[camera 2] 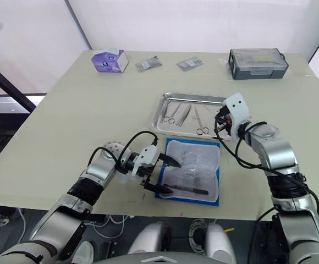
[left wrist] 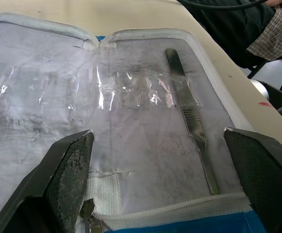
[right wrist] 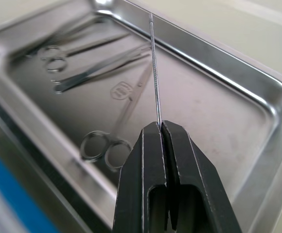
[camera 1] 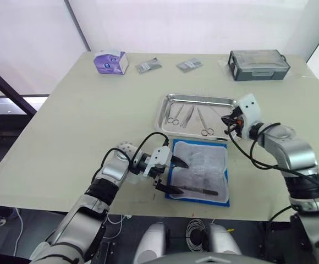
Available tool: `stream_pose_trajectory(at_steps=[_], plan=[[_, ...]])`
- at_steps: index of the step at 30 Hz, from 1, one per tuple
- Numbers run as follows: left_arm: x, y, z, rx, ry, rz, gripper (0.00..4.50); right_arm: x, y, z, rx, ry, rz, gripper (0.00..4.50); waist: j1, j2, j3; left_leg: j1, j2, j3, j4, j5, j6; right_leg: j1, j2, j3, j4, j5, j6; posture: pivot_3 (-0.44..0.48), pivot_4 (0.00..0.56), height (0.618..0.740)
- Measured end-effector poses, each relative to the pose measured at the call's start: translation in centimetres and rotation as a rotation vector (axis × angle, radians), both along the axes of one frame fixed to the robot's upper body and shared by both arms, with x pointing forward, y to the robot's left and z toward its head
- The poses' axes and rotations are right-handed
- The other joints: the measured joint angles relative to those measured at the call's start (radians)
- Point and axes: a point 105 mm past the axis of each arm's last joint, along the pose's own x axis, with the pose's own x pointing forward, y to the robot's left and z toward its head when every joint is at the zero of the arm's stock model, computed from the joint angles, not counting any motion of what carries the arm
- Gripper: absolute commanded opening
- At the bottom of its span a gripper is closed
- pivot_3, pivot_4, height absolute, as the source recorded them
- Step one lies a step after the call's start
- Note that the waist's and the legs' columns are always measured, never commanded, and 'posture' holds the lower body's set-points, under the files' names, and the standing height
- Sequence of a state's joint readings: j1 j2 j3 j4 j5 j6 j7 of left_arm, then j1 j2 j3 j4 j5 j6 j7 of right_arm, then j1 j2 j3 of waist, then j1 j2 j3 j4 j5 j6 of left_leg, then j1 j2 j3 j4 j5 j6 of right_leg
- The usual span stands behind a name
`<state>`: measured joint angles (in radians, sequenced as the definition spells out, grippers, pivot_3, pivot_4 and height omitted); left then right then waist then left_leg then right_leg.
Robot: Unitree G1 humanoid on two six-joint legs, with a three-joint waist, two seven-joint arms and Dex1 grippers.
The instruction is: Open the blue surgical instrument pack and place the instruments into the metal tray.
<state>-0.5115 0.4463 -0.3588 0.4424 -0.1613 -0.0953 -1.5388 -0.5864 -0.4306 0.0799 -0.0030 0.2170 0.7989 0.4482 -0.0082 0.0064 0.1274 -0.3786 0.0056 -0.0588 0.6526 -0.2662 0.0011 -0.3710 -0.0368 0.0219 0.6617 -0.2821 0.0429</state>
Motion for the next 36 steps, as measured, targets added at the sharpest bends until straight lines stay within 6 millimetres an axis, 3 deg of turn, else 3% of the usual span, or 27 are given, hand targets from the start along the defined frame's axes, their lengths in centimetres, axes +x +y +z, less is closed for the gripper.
stream_pose_trajectory(at_steps=[7, 15, 16, 18, 19, 20, 21, 26, 30, 36], plan=[[0.0, 0.0, 0.0, -0.001, -0.001, 0.003, 4.5, 2.0, 0.6, -2.1, -0.037, 0.068, -0.115, 0.01, -0.002, 0.0, 0.0, 0.0, 0.0, 0.0, 0.0, 0.0, 0.0, 0.0, 0.0, 0.0, 0.0, 0.0, 0.0, 0.0, 0.15, 0.74], [0.0, 0.0, 0.0, -0.001, -0.002, 0.004, 4.5, 2.4, 0.8, -3.5, -0.037, 0.118, -0.147, 0.01, -0.003, 0.001, -0.001, 0.0, 0.0, 0.0, 0.0, 0.0, 0.0, 0.0, 0.0, 0.0, 0.0, 0.0, 0.0, 0.0, 0.15, 0.74], [0.0, 0.0, 0.0, -0.001, -0.002, 0.004, 4.5, 2.4, 0.7, -3.6, -0.037, 0.117, -0.148, 0.42, -0.003, 0.001, -0.001, 0.0, 0.0, 0.0, 0.0, 0.0, 0.0, 0.0, 0.0, 0.0, 0.0, 0.0, 0.0, 0.0, 0.15, 0.74], [0.0, 0.0, 0.0, -0.001, -0.002, 0.004, 4.5, 2.4, 0.7, -3.5, -0.035, 0.115, -0.148, 0.76, -0.003, 0.001, -0.001, 0.0, 0.0, 0.0, 0.0, 0.0, 0.0, 0.0, 0.0, 0.0, 0.0, 0.0, 0.0, 0.0, 0.15, 0.74], [0.0, 0.0, 0.0, -0.001, -0.002, 0.004, 4.5, 2.5, 0.7, -3.5, -0.033, 0.113, -0.145, 1.43, -0.003, 0.001, -0.001, 0.0, 0.0, 0.0, 0.0, 0.0, 0.0, 0.0, 0.0, 0.0, 0.0, 0.0, 0.0, 0.0, 0.15, 0.74], [0.0, 0.0, 0.0, -0.001, -0.002, 0.004, 4.5, 2.5, 0.8, -3.5, -0.032, 0.11, -0.143, 1.72, -0.003, 0.001, -0.001, 0.0, 0.0, 0.0, 0.0, 0.0, 0.0, 0.0, 0.0, 0.0, 0.0, 0.0, 0.0, 0.0, 0.15, 0.74], [0.0, 0.0, 0.0, -0.001, -0.002, 0.004, 4.5, 2.5, 0.8, -3.4, -0.032, 0.108, -0.141, 2.45, -0.003, 0.001, -0.001, 0.0, 0.0, 0.0, 0.0, 0.0, 0.0, 0.0, 0.0, 0.0, 0.0, 0.0, 0.0, 0.0, 0.15, 0.74], [0.0, 0.0, 0.0, -0.001, -0.002, 0.004, 4.5, 2.5, 0.5, -2.1, -0.029, 0.055, -0.115, 4.27, -0.003, 0.001, 0.0, 0.0, 0.0, 0.0, 0.0, 0.0, 0.0, 0.0, 0.0, 0.0, 0.0, 0.0, 0.0, 0.0, 0.15, 0.74], [0.0, -0.2, 0.0, -0.006, -0.001, 0.001, 4.5, -0.2, -0.3, 0.3, -0.029, -0.067, 0.053, 4.27, 0.0, 0.001, 0.0, -0.001, -0.001, -0.002, 0.0, 0.0, 0.0, 0.0, 0.0, 0.001, -0.001, -0.001, 0.001, 0.0, 0.15, 0.74], [0.0, -0.1, 0.0, -0.004, -0.001, 0.005, 4.5, -4.9, -0.3, -0.5, -0.018, -0.098, 0.278, 4.27, -0.004, 0.001, 0.0, -0.001, -0.001, -0.001, 0.0, 0.0, 0.0, 0.001, 0.0, 0.001, -0.001, -0.001, 0.001, 0.0, 0.15, 0.74]])
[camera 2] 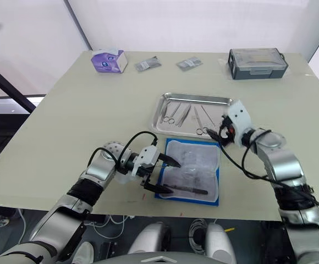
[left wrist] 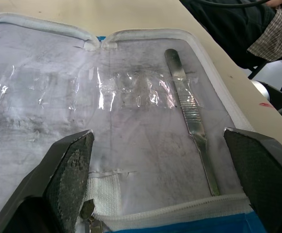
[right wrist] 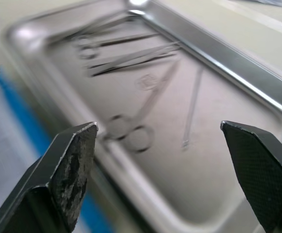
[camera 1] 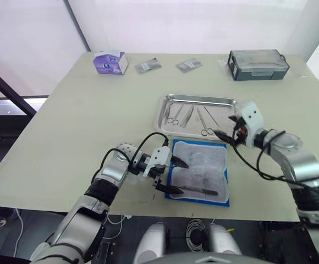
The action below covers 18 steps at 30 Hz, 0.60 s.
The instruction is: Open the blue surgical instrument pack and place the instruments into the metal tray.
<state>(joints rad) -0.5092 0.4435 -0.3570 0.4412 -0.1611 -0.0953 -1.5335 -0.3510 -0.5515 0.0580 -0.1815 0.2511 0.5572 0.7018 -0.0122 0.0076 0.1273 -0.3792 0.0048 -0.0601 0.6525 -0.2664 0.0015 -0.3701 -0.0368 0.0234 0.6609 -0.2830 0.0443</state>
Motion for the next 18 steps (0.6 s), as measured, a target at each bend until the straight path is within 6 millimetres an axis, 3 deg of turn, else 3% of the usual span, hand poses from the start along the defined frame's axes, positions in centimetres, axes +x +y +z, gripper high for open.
stream_pose_trajectory(at_steps=[5, 9, 18], plan=[[0.0, -0.1, 0.0, -0.001, 0.001, -0.001, 4.5, -4.5, 1.0, -0.8, 0.039, 0.028, 0.185, 4.27, 0.002, 0.0, 0.0, 0.0, 0.0, 0.0, 0.0, 0.0, 0.0, 0.001, 0.0, 0.0, -0.001, 0.0, 0.0, 0.0, 0.15, 0.74], [0.0, 0.0, 0.0, 0.002, 0.002, -0.004, 4.5, -7.8, 0.6, -2.9, -0.051, 0.078, 0.316, 4.27, 0.001, -0.001, 0.001, 0.001, 0.0, 0.0, 0.0, 0.0, 0.0, 0.001, 0.0, 0.0, -0.001, 0.0, 0.0, 0.0, 0.15, 0.74], [0.0, 0.0, 0.0, 0.005, 0.002, -0.013, 4.5, -10.1, 1.2, -4.4, -0.121, 0.121, 0.478, 4.27, 0.001, -0.004, 0.002, 0.001, 0.0, 0.0, 0.0, 0.0, 0.0, 0.001, 0.0, -0.001, -0.001, 0.0, 0.001, 0.0, 0.15, 0.74]])
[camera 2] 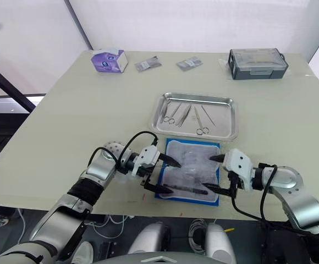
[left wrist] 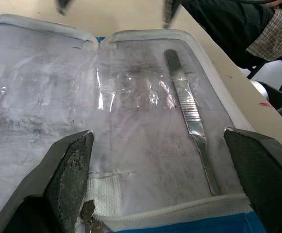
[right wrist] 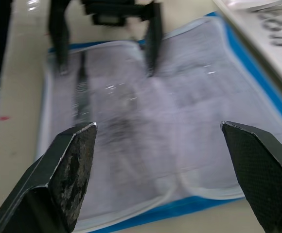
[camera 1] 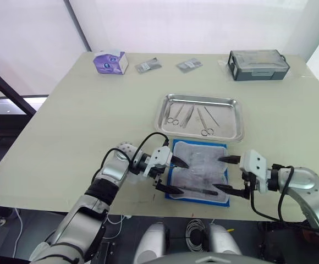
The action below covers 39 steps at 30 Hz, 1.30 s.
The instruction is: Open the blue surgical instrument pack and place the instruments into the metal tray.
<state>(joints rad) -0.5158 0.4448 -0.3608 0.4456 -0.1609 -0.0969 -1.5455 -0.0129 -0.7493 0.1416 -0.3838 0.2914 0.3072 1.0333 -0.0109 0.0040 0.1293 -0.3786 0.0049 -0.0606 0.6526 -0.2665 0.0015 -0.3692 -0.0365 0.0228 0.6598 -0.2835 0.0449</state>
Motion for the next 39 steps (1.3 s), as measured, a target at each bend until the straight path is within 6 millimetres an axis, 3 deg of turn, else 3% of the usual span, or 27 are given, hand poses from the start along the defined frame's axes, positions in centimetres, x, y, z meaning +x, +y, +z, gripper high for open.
stream_pose_trajectory(at_steps=[13, 16, 21, 24, 39], plan=[[0.0, 0.1, 0.0, 0.004, -0.001, -0.004, 4.5, 0.0, 0.9, -2.4, -0.061, -0.026, 0.054, 4.27, 0.0, -0.002, 0.001, 0.0, 0.0, 0.0, 0.0, 0.0, 0.0, 0.0, 0.0, 0.0, 0.0, 0.0, 0.0, 0.0, 0.15, 0.74], [0.0, 0.2, 0.0, 0.008, -0.002, -0.003, 4.5, 0.1, 1.1, -2.6, -0.062, -0.039, 0.078, 3.48, -0.002, -0.003, 0.001, 0.001, 0.001, 0.0, 0.0, 0.0, 0.0, 0.0, 0.001, 0.0, 0.0, 0.0, 0.0, 0.0, 0.15, 0.74], [0.1, 0.2, 0.0, 0.011, -0.003, -0.002, 4.5, -0.4, 1.5, -2.9, -0.061, -0.019, 0.113, 1.06, -0.002, -0.004, 0.0, 0.001, 0.001, 0.0, 0.0, 0.0, 0.0, 0.0, 0.001, 0.0, 0.0, 0.0, 0.0, 0.0, 0.15, 0.74], [0.1, 0.3, 0.0, 0.014, -0.002, -0.002, 4.5, -0.7, 1.6, -3.1, -0.068, -0.009, 0.133, 0.06, -0.002, -0.005, -0.001, 0.001, 0.001, 0.0, 0.0, 0.0, 0.0, 0.0, 0.001, 0.0, 0.0, 0.0, 0.0, 0.0, 0.15, 0.74], [0.1, 0.2, 0.1, 0.016, -0.005, -0.008, 4.5, -0.4, 1.5, -2.3, -0.121, -0.001, 0.157, 0.06, -0.002, -0.006, 0.0, 0.001, 0.001, 0.0, 0.0, 0.0, 0.0, 0.0, 0.001, 0.0, 0.0, 0.0, 0.0, 0.0, 0.15, 0.74]])
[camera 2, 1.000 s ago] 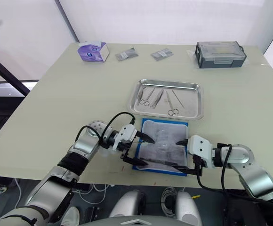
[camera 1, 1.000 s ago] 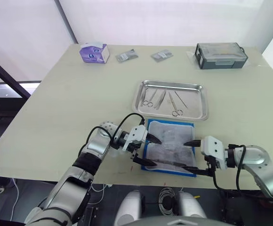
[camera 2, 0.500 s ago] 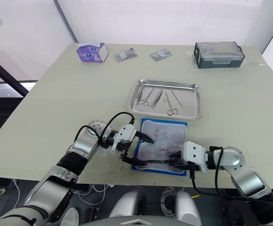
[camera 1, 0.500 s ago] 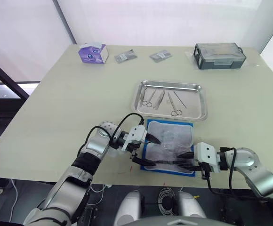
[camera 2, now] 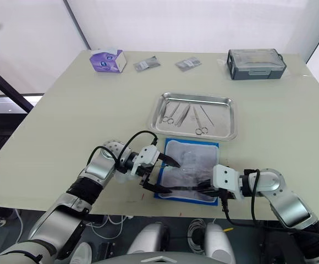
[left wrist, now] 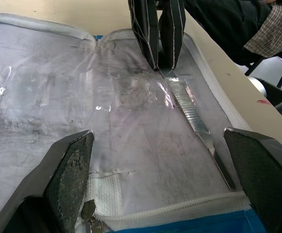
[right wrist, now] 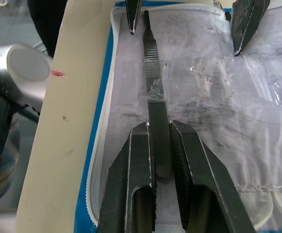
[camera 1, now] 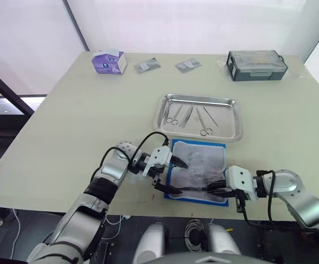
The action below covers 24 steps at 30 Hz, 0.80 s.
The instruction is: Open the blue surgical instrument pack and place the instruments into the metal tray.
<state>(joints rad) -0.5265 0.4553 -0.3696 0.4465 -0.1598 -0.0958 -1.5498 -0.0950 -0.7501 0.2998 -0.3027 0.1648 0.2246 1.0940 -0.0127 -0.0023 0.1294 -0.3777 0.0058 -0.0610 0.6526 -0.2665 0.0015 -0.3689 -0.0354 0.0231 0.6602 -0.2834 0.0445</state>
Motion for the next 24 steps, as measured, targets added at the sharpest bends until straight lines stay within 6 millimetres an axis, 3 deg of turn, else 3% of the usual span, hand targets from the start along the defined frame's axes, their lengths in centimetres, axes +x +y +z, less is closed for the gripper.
stream_pose_trajectory(at_steps=[14, 24], plan=[[0.1, -0.2, 0.1, -0.004, 0.0, -0.002, 4.5, 0.4, 0.0, 2.7, -0.126, -0.054, 0.027, 0.06, 0.002, 0.0, 0.002, -0.001, 0.0, -0.001, 0.0, 0.0, 0.0, 0.0, 0.0, 0.0, 0.0, 0.0, 0.0, 0.0, 0.15, 0.74], [0.1, -0.3, 0.1, -0.005, 0.001, -0.003, 4.5, 0.4, -0.3, 3.3, -0.163, -0.078, 0.033, 0.06, 0.003, 0.0, 0.002, -0.001, 0.0, -0.001, 0.0, 0.0, 0.0, 0.0, -0.001, -0.001, -0.001, 0.0, 0.0, 0.0, 0.15, 0.74]])
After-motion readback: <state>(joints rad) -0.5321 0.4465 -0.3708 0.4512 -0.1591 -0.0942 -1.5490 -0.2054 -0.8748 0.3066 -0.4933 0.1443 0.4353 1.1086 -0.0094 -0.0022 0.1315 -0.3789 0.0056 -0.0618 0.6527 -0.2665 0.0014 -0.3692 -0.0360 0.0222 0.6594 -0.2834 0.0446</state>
